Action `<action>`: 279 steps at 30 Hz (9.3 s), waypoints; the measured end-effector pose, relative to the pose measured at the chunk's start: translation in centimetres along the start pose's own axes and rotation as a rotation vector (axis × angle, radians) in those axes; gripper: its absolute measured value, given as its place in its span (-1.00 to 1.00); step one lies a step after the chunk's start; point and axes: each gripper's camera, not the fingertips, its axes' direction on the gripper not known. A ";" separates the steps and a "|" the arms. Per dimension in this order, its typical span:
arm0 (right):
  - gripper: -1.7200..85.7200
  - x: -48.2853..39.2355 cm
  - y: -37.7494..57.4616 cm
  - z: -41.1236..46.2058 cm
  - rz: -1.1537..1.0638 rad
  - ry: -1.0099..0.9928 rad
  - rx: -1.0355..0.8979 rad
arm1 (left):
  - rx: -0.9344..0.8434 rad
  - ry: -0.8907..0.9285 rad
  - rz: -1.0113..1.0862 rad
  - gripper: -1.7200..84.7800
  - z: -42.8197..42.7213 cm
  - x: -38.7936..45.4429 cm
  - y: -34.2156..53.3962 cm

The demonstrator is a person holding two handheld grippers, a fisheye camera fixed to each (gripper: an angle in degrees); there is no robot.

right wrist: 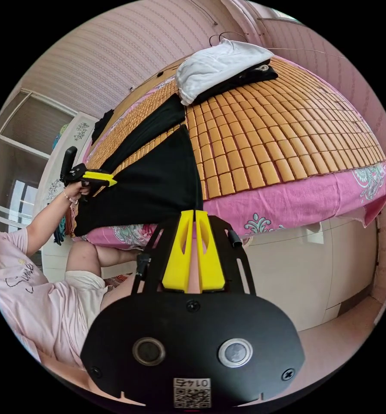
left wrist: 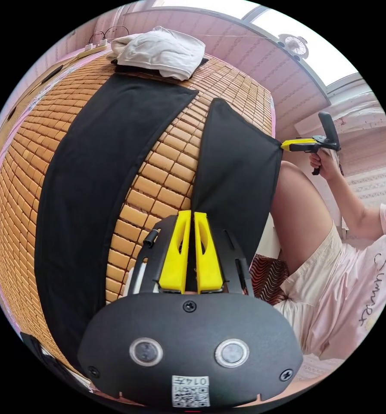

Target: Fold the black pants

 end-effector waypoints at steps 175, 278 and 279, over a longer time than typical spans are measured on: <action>-0.97 -18.1 -1.9 -0.6 -0.003 0.020 0.008 | 0.474 0.015 -1.632 -0.78 -18.2 -8.9 109.2; -0.95 -16.0 -14.2 11.9 -0.049 -0.252 -0.131 | 0.014 -0.265 -0.113 -0.95 -7.4 -4.0 -9.3; -0.95 -16.7 -14.4 11.9 -0.048 -0.245 -0.123 | 0.017 -0.279 -0.111 -0.95 -7.6 -3.9 -9.0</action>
